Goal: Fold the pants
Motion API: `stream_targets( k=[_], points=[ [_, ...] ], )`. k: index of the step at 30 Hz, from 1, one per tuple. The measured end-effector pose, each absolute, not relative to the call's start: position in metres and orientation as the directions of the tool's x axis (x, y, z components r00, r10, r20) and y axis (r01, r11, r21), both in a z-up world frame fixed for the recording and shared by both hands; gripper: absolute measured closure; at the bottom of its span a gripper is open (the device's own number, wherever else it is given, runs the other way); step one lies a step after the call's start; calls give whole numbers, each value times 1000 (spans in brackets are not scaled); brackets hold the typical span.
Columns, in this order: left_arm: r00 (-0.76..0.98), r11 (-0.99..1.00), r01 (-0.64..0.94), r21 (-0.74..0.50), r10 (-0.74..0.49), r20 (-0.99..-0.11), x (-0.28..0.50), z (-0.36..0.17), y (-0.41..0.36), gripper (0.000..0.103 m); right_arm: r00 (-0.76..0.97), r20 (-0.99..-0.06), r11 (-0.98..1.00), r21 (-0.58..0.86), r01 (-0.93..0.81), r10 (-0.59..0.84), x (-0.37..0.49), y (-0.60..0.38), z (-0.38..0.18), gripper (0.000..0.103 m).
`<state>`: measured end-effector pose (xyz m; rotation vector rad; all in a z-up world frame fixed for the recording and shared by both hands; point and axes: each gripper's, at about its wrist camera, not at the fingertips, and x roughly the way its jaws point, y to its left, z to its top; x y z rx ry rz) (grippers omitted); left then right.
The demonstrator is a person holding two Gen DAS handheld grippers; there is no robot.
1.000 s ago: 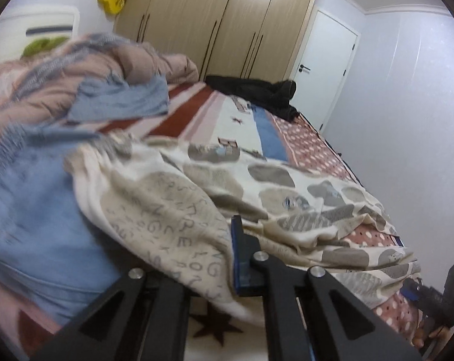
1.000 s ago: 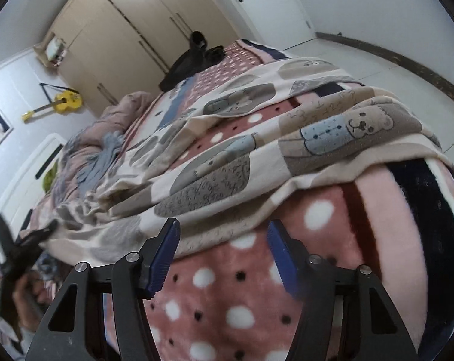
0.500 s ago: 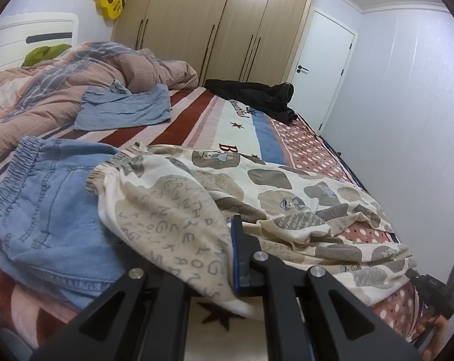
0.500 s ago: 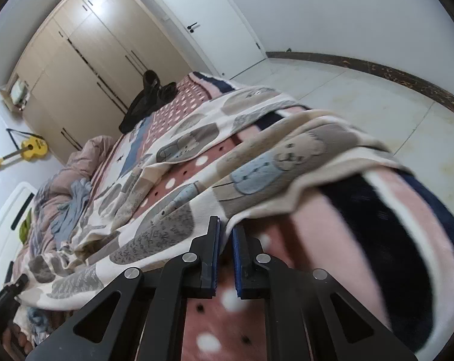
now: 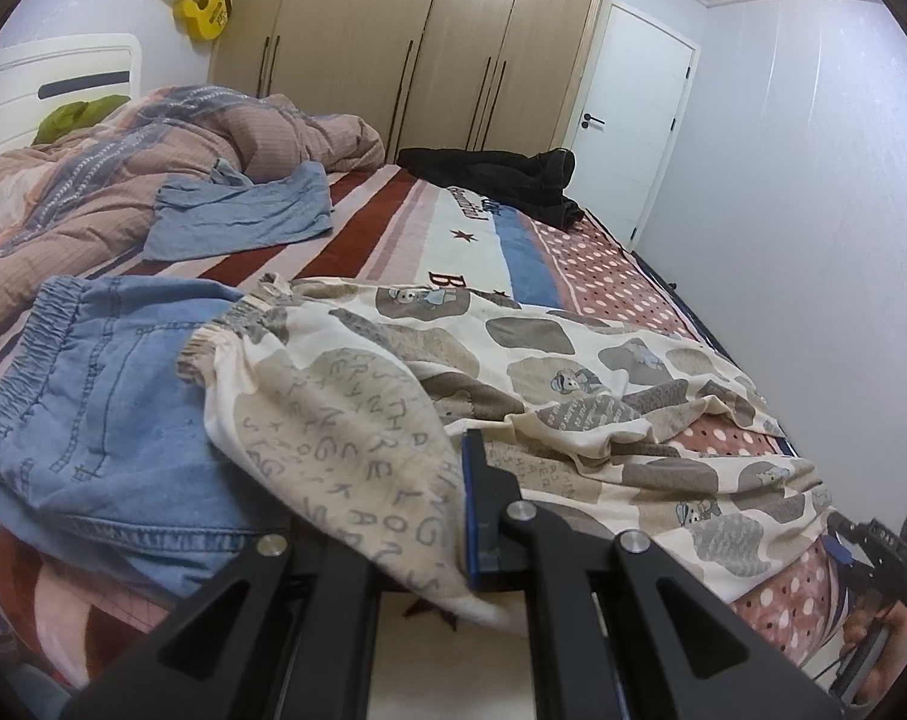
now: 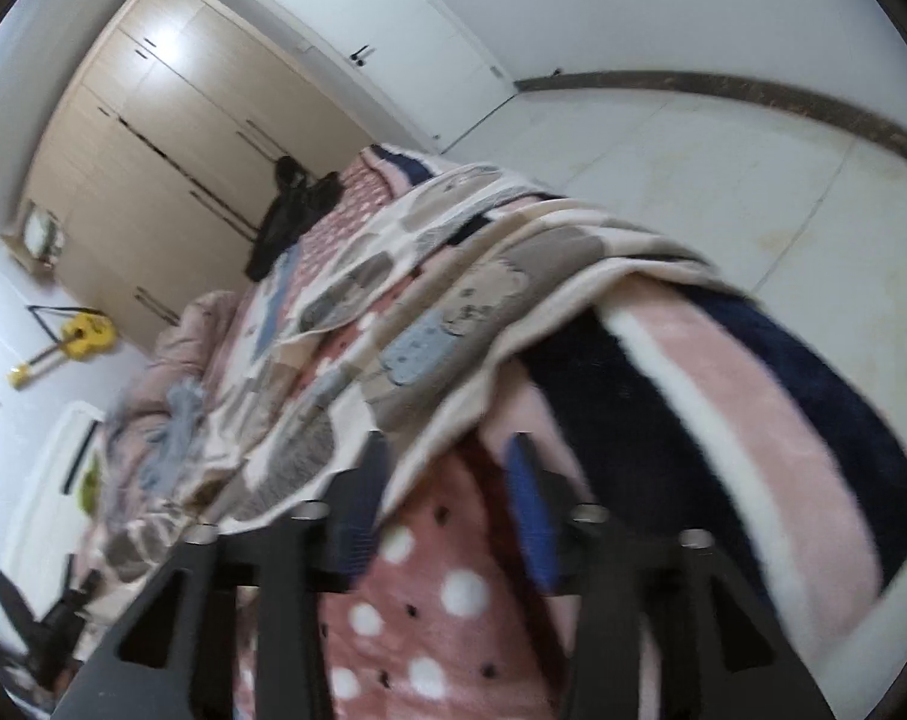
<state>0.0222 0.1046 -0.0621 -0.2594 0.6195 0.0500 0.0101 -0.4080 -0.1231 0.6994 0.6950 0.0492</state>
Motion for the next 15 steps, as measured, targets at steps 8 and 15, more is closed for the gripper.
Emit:
stream_targets(
  k=[8,15],
  points=[
    [822,964,-119,-236,-38,-569,21,-59,105,99,781,-587,815,548,188,215,44,-401,-121,57],
    [826,964,-115,-239,-41,-562,17,-54,106,99,798,-582,809,540,233,159,41,-411,-122,99]
  ],
)
